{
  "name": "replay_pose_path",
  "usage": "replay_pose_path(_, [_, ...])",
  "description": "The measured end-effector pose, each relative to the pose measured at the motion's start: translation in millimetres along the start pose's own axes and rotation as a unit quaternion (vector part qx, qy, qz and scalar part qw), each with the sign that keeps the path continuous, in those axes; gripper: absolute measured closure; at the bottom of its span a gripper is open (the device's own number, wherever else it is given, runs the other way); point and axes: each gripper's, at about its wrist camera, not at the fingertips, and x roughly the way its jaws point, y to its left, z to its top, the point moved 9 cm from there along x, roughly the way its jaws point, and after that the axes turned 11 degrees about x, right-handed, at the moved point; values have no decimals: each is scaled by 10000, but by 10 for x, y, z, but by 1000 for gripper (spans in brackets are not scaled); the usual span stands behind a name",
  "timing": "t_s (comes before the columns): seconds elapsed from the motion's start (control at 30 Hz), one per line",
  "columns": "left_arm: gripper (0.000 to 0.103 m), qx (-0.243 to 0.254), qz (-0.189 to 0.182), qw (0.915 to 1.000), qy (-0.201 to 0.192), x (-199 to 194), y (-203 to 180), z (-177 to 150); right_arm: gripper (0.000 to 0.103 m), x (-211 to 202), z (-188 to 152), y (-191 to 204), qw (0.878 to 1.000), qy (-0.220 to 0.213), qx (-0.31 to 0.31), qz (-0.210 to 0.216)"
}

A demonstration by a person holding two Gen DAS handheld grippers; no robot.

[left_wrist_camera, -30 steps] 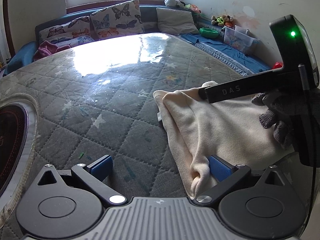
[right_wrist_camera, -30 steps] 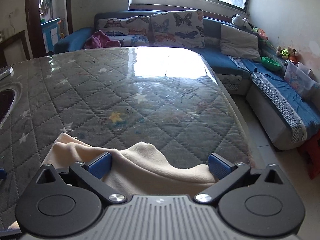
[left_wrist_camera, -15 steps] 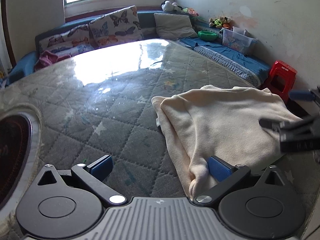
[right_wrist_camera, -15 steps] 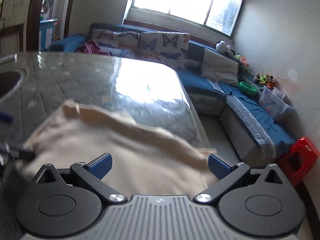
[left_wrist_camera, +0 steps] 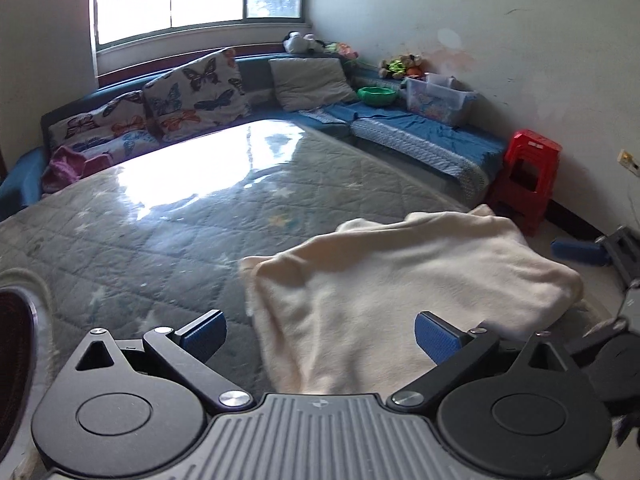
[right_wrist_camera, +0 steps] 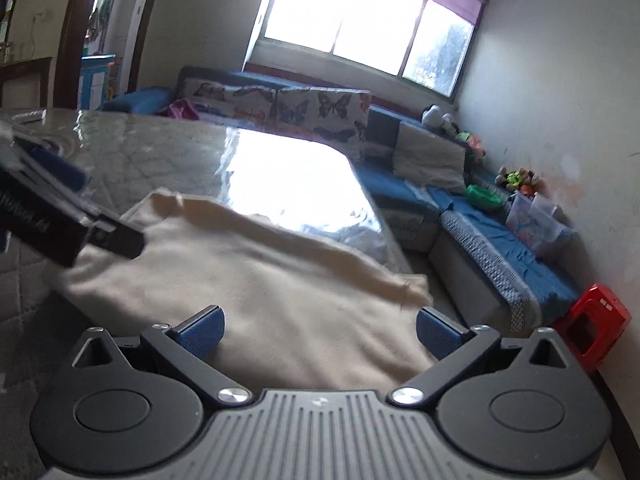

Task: Fold clothes

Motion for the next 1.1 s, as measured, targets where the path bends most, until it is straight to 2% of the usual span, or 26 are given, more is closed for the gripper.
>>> replay_pose_path(0.2, [31,158,-335,9992,-177,40,-277,33,0,-101,-56,-72,9984,-1,499,247])
replay_pose_path(0.27, [33,171,-475,9984,-261,40,-334,49,0,-158,-59,-134,9965,-14,730,411])
replay_pose_path(0.3, [36,186,-530,9980,-274,47,-364,55,0,-158,-78,-164,9956,31,817,455])
replay_pose_path(0.33, [46,202,-598,9977,-261,64,-398,56,0,-148,-119,-213,9941,124,948,514])
replay_pose_path(0.43, [58,189,-828,9963,-130,127,-481,7,0,-95,-250,-287,9897,417,1199,658])
replay_pose_path(0.6, [61,264,-888,9956,-146,134,-491,-47,0,-219,-292,-351,9887,444,1175,816])
replay_pose_path(0.77, [61,210,-929,9954,-141,121,-456,-90,1,-272,-28,-593,9831,234,1542,961])
replay_pose_path(0.93, [61,232,-861,9959,-139,119,-473,-97,12,-124,148,-672,9682,269,2111,1316])
replay_pose_path(1.1, [61,258,-869,9958,-132,129,-472,-97,18,113,74,-639,9593,513,2342,1492])
